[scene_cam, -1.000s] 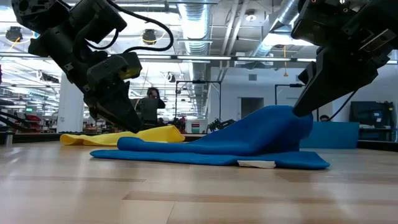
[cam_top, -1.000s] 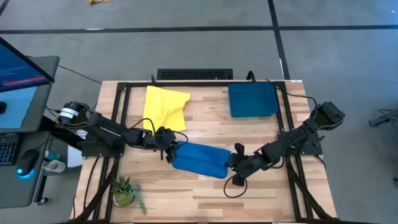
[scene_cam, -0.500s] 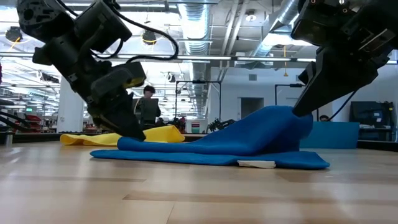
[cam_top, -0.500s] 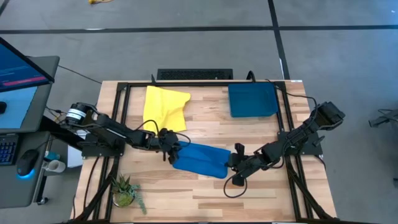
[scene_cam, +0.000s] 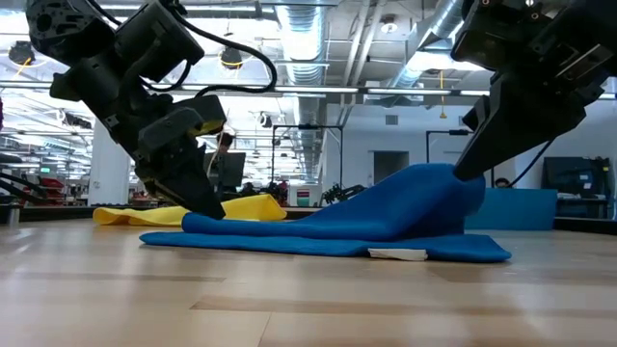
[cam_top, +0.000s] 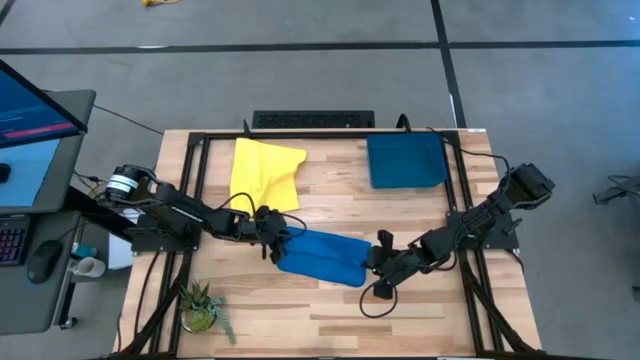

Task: Roll microfiber towels into tight, uniform cylinder then place into a basket
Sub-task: Roll the blue microfiber cloth

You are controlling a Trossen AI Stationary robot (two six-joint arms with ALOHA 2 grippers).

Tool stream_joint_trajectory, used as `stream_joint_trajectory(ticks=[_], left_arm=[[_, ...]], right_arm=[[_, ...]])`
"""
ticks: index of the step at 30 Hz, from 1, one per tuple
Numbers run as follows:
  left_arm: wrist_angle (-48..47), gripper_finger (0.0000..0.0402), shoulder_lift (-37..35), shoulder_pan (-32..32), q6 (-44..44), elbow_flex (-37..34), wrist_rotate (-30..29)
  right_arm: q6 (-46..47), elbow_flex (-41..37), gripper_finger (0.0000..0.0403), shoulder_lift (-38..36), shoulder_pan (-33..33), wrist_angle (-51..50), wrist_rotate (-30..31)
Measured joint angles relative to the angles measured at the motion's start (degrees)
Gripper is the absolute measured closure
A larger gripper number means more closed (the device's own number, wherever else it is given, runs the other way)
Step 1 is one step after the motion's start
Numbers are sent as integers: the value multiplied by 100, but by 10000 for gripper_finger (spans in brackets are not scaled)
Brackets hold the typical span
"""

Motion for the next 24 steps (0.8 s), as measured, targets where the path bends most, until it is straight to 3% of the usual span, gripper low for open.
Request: stream_joint_trajectory(ticks=[6, 12, 24], left_arm=[[2, 395, -2, -89, 135, 0, -20], [3, 394, -15, -304, 331, 0, -390], [1, 401, -15, -804, 809, 166, -427]], right_arm=[[0, 2, 396, 0, -2, 2, 12], [0, 0, 396, 0, -2, 2, 14], [-7, 2, 396, 0, 9, 2, 14]])
